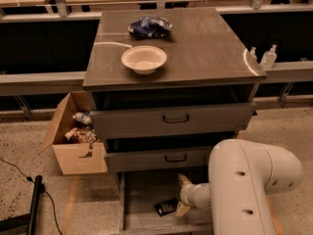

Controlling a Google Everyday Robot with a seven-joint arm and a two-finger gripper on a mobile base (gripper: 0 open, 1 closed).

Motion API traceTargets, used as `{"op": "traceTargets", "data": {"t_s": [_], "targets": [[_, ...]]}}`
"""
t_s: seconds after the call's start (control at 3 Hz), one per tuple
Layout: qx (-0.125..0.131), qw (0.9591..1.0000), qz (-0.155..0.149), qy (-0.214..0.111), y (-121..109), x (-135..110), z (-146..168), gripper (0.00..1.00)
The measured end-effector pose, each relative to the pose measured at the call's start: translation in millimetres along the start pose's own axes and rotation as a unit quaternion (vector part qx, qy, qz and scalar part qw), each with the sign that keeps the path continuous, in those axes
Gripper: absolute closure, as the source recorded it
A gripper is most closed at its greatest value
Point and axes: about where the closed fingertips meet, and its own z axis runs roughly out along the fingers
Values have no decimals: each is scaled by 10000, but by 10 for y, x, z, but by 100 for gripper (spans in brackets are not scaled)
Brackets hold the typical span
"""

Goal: Pick rxbar chocolate from bottom drawer and place on counter

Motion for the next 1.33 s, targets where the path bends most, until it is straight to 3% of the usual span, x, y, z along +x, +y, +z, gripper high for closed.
{"op": "traceTargets", "data": {"t_s": [0.33, 0.67, 1.0, 1.33], "targets": [[-164, 9995, -29, -269, 140, -5, 201, 0], [-359, 9967, -452, -577, 302, -156, 408, 0], [-476, 9949, -320, -824, 199, -214, 544, 0], [-491, 9929, -565, -928, 13, -154, 674, 0]]}}
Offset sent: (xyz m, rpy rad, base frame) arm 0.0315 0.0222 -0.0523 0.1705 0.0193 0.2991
